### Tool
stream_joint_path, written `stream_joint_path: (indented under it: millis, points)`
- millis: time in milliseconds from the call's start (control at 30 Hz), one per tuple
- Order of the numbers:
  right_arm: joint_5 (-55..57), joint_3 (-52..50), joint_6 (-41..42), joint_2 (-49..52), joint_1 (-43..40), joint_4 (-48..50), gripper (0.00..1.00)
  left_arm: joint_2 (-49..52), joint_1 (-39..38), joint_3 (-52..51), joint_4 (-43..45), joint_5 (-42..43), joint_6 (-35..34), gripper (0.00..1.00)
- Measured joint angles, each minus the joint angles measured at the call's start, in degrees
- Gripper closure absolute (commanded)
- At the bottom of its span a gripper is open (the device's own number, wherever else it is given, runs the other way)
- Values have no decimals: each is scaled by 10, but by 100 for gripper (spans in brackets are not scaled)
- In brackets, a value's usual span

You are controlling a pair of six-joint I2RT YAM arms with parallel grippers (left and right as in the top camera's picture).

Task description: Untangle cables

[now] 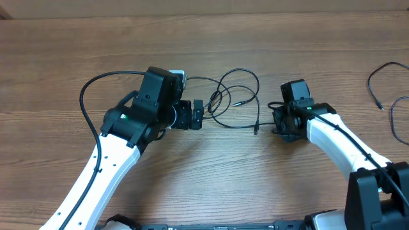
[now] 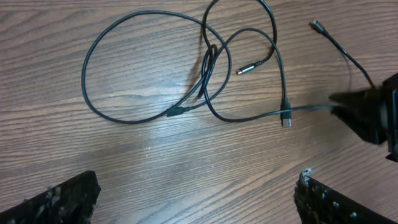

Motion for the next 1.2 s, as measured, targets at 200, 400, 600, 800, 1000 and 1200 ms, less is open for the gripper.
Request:
stream_joint_path:
  millis: [200, 400, 600, 800, 1000, 1200]
  points:
    - [-42, -10, -136, 0, 0, 176, 96, 0, 0, 0, 0, 0, -2, 0]
    - [-144, 35, -324, 0, -5, 240, 96, 0, 0, 0, -3, 0, -2, 0]
    - [-240, 176, -438, -11, -33, 182, 96, 0, 0, 0, -2, 0, -2, 0]
    - [-282, 355, -492, -44, -43, 53, 96, 0, 0, 0, 7, 0, -2, 0]
    - [-306, 529, -532, -60, -43, -62, 96, 0, 0, 0, 44, 0, -2, 1]
    - [-314, 663, -545, -62, -43, -125, 96, 13, 0, 0, 80, 0, -2, 0]
